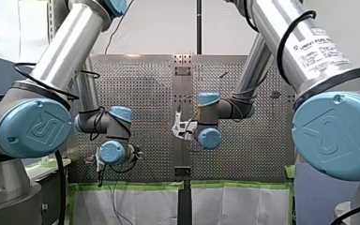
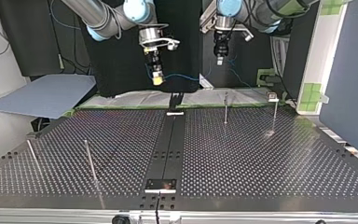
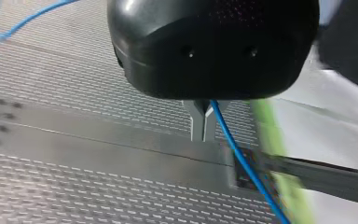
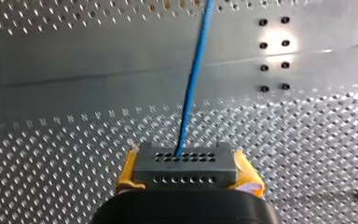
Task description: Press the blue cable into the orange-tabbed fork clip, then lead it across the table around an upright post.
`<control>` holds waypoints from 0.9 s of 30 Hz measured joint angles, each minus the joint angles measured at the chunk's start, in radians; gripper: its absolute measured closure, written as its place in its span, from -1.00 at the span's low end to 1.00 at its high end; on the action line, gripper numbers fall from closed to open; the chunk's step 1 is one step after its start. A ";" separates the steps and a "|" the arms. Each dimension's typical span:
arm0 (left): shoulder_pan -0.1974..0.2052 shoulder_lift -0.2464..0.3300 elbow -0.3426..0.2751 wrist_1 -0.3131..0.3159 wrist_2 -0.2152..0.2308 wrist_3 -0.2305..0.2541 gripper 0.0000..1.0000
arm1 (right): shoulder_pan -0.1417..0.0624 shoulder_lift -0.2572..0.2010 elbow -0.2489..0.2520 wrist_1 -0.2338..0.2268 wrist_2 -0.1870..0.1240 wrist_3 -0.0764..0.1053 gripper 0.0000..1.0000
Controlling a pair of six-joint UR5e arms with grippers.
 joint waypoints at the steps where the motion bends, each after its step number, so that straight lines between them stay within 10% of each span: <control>1: 0.001 0.002 0.000 0.009 0.001 -0.010 0.99 | -0.001 0.008 -0.003 -0.008 -0.004 0.004 1.00; 15: 0.107 -0.129 0.000 0.163 0.038 -0.105 0.99 | -0.046 0.136 -0.015 -0.043 -0.022 0.019 1.00; 27: 0.239 -0.260 0.000 0.214 0.139 0.003 0.99 | -0.065 0.198 -0.049 -0.045 -0.034 0.016 1.00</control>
